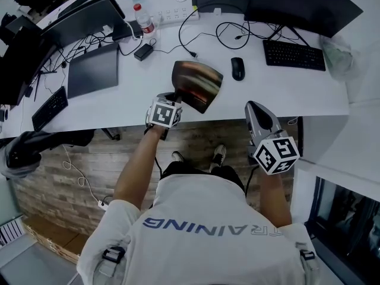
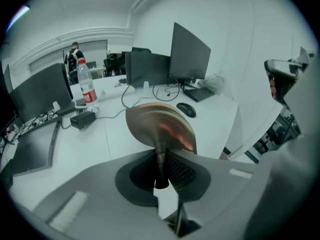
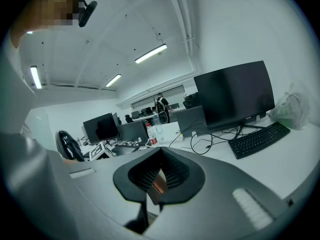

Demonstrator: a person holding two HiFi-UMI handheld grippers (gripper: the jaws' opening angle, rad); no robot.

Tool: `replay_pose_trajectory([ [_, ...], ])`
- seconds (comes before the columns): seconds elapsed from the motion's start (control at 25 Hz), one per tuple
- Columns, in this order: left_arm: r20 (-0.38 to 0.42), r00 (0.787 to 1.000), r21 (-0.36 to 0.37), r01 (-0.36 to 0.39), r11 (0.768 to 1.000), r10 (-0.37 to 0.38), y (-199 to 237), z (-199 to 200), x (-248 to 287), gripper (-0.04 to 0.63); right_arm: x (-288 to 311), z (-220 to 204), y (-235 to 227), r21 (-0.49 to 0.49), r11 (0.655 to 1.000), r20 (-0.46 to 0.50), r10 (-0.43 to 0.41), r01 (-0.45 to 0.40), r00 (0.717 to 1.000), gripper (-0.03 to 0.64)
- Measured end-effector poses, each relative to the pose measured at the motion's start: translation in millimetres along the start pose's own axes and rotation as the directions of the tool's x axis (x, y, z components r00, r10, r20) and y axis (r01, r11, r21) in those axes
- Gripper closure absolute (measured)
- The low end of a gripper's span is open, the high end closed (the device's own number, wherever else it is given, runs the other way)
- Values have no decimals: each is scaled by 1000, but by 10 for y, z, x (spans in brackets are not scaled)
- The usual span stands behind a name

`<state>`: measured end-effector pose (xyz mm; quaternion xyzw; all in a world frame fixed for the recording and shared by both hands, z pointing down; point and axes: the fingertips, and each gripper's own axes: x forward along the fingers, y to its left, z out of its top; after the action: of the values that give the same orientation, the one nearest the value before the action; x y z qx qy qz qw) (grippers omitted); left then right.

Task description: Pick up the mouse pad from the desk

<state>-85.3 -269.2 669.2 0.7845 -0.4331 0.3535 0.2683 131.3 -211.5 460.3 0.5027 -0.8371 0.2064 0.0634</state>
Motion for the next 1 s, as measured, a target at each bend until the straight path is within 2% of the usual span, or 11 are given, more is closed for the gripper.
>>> replay_pose_trajectory([
  [0.16,135,990,31,-41,999,37,-24,435,-378,565,-32,47,44,-6,1000,17,20,-20,1000,604],
  [0.32,260,962,27,-91,995,81,8,798,-799,565,-80,126,91,-10,999,41,42,-42,998,604],
  [0.56,424,898,1,-126,992,114,55,1344,-1563,565,-90,301,203,-42,996,74,85,-82,994,604],
  [0.72,520,845,-26,-133,991,127,44,1590,-2066,565,-101,480,297,-71,992,104,111,-104,988,604],
  [1.0,625,767,-40,-157,987,147,-27,1788,-2690,563,-111,805,376,-117,986,166,139,-121,976,604],
])
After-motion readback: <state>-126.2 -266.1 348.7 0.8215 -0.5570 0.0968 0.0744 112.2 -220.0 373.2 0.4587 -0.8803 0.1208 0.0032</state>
